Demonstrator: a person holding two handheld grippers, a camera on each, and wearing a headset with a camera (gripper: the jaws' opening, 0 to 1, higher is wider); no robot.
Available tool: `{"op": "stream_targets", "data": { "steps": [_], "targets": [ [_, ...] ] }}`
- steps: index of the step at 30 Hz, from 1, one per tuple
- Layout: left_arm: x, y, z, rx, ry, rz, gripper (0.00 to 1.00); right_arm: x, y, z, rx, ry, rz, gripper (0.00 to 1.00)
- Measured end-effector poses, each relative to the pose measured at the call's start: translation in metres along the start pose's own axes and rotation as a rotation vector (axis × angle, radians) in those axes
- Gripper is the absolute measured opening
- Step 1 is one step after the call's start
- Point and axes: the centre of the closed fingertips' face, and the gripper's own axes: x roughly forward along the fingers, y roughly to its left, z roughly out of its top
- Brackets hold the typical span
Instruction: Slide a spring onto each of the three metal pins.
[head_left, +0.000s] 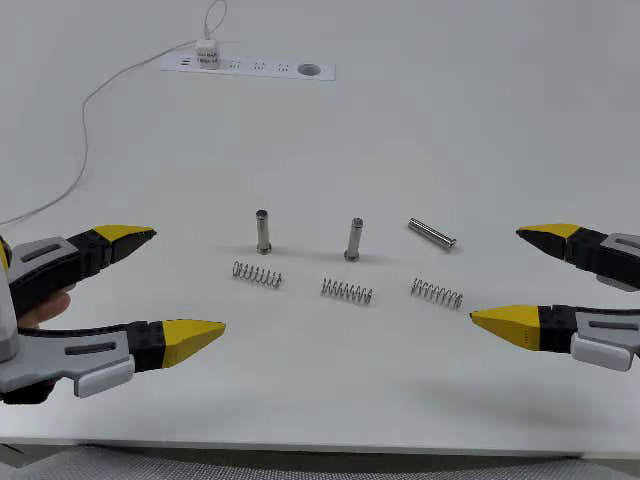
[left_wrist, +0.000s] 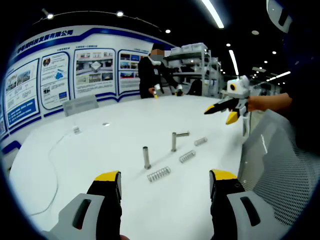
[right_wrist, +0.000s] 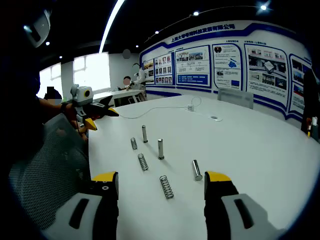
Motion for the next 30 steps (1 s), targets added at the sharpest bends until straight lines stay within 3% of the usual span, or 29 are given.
{"op": "stream_targets", "data": {
  "steps": [30],
  "targets": [
    [0.0018, 0.0010, 0.0023, -0.001, -0.002, -0.001, 0.73, -0.0016, -0.0023, -0.0016, 0.014, 0.011, -0.010, 0.69]
  ]
}}
